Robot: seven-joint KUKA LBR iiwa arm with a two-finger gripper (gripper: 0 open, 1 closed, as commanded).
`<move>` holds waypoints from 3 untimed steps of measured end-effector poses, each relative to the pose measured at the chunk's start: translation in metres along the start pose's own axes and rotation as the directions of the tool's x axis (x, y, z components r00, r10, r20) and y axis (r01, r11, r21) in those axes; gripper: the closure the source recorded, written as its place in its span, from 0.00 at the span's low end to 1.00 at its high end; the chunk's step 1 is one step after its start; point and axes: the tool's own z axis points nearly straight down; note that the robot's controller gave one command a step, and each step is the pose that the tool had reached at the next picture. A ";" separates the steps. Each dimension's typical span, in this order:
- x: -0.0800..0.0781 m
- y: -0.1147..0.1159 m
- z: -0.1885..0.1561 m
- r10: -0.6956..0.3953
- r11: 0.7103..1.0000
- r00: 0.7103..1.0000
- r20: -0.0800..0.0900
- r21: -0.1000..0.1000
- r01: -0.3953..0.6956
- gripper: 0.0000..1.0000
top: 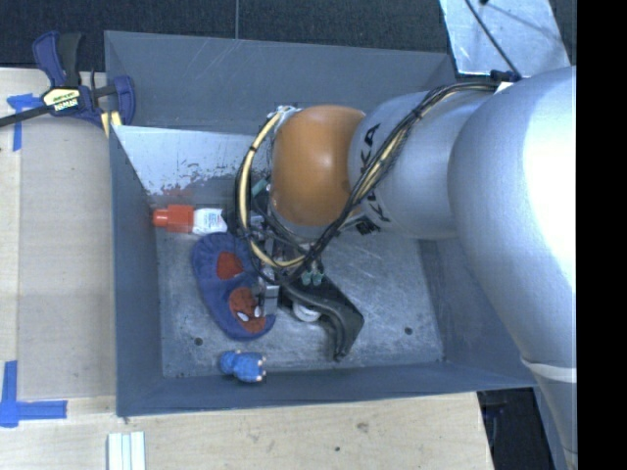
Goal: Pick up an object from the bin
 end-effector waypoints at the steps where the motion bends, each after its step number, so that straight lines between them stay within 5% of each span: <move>1: 0.056 0.096 -0.006 -0.391 0.920 0.920 0.007 0.006 0.391 0.00; 2: 0.083 0.017 -0.007 -0.385 0.923 0.922 0.023 0.007 0.385 0.00; 3: 0.039 0.031 -0.004 -0.296 0.955 0.955 0.004 0.001 0.296 0.00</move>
Offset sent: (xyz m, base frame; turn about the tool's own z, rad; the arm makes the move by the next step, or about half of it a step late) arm -0.0695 0.0903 0.0034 -0.4035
